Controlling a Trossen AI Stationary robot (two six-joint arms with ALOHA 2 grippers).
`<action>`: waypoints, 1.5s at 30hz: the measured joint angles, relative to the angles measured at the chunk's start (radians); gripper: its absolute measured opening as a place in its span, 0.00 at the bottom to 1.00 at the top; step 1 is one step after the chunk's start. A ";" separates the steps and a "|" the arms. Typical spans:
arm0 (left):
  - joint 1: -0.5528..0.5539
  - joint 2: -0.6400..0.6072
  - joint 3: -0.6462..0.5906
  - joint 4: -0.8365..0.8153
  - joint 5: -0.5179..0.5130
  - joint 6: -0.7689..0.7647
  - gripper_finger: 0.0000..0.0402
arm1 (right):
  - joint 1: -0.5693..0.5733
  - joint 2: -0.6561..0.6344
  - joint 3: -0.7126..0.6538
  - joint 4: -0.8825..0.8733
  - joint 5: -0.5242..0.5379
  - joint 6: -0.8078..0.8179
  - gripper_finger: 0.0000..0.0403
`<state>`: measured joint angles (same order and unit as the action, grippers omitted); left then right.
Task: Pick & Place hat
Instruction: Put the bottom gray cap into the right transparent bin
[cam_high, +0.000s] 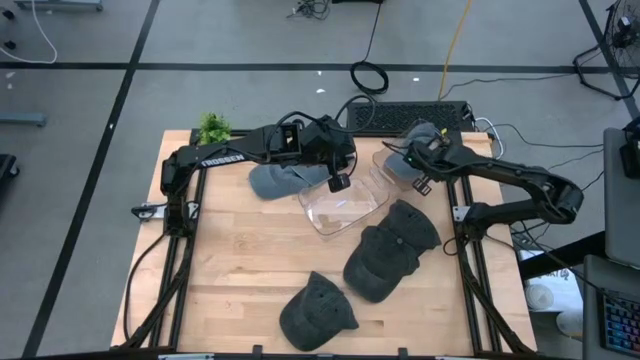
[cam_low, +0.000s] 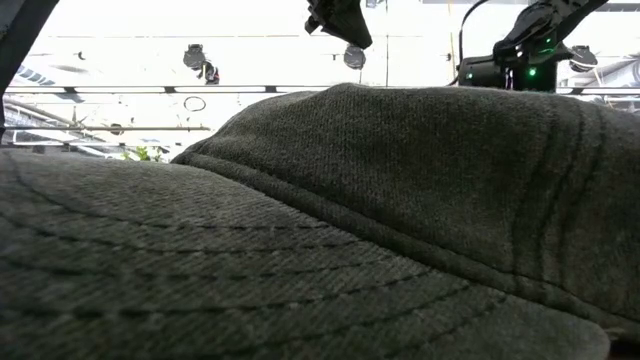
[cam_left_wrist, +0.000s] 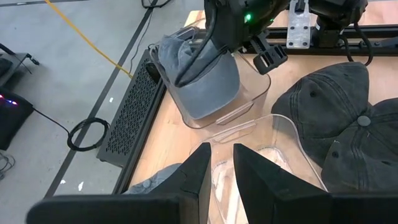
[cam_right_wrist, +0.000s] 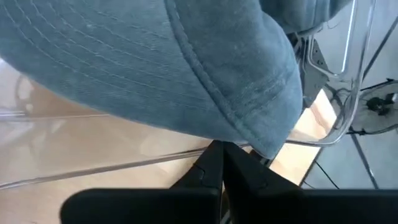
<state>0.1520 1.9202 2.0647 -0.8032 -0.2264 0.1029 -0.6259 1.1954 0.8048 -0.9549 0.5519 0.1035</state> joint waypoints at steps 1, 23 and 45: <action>0.000 0.000 0.000 0.000 0.000 0.000 0.20 | 0.006 -0.011 0.000 0.000 -0.002 0.001 0.00; 0.000 0.000 0.000 0.007 0.000 0.003 0.20 | 0.070 -0.112 0.051 0.168 -0.186 -0.054 0.00; 0.001 0.000 -0.097 0.107 -0.001 0.022 0.20 | 0.080 0.011 0.065 0.211 -0.221 -0.089 0.00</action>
<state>0.1528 1.9206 1.9678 -0.6963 -0.2276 0.1254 -0.5463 1.2061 0.8699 -0.7440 0.3308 0.0150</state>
